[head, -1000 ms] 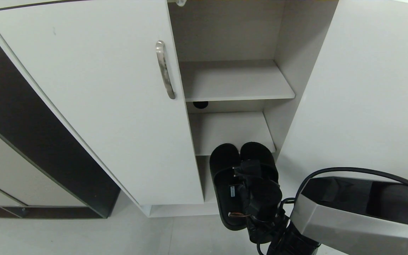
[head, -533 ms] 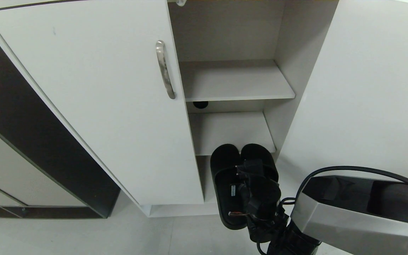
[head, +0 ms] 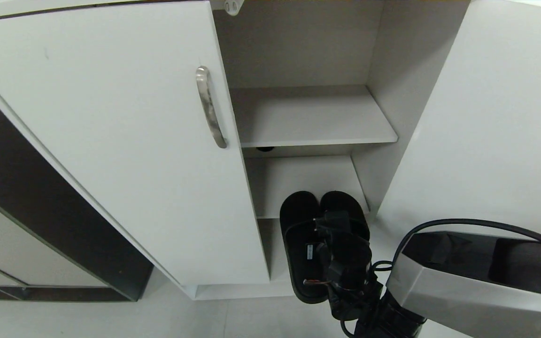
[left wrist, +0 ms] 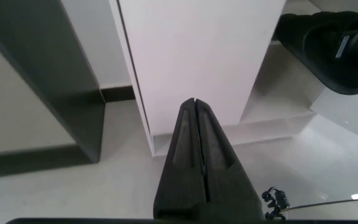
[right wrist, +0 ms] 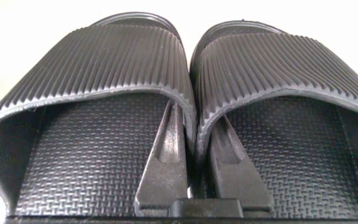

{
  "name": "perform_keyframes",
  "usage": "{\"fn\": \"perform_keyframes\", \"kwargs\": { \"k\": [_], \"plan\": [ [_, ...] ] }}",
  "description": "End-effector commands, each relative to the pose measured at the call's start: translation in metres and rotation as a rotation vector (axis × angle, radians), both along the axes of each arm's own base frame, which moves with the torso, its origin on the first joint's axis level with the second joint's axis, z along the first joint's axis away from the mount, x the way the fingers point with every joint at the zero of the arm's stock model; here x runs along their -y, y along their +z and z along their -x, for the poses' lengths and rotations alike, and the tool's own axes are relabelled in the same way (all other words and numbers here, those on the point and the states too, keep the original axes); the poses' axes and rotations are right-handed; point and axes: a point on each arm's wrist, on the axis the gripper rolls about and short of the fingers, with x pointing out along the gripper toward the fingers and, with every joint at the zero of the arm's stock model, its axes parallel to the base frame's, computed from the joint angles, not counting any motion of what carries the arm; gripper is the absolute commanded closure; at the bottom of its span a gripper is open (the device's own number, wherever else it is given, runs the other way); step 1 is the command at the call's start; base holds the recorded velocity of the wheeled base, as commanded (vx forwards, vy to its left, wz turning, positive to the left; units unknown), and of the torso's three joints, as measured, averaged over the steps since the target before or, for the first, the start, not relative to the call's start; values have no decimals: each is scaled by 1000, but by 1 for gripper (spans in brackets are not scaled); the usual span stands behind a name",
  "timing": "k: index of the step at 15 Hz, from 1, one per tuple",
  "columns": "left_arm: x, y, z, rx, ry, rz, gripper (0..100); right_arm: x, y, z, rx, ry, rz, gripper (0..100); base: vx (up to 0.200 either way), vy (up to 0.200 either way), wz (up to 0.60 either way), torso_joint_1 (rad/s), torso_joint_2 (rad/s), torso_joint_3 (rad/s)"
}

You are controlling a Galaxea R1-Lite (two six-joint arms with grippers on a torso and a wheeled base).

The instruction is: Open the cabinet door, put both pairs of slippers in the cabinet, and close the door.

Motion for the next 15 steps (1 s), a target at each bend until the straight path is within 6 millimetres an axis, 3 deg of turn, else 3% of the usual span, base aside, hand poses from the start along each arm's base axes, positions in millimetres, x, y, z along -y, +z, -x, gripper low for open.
{"fn": "perform_keyframes", "kwargs": {
  "k": [1, 7, 15],
  "plan": [
    [0, 0, 0, -2, 0, -1, 100, 1, 2, -1, 4, -3, -2, 100, 200, 0, 0, 2, 7, 2],
    [0, 0, 0, 1, 0, -1, 100, -5, 10, -16, 14, -11, 1, 100, 33, 0, 0, -1, 0, 0],
    [0, 0, 0, 0, 0, 1, 100, -22, 13, -78, -9, -66, 22, 100, 0, 0, 0, 0, 0, 0]
  ]
}}
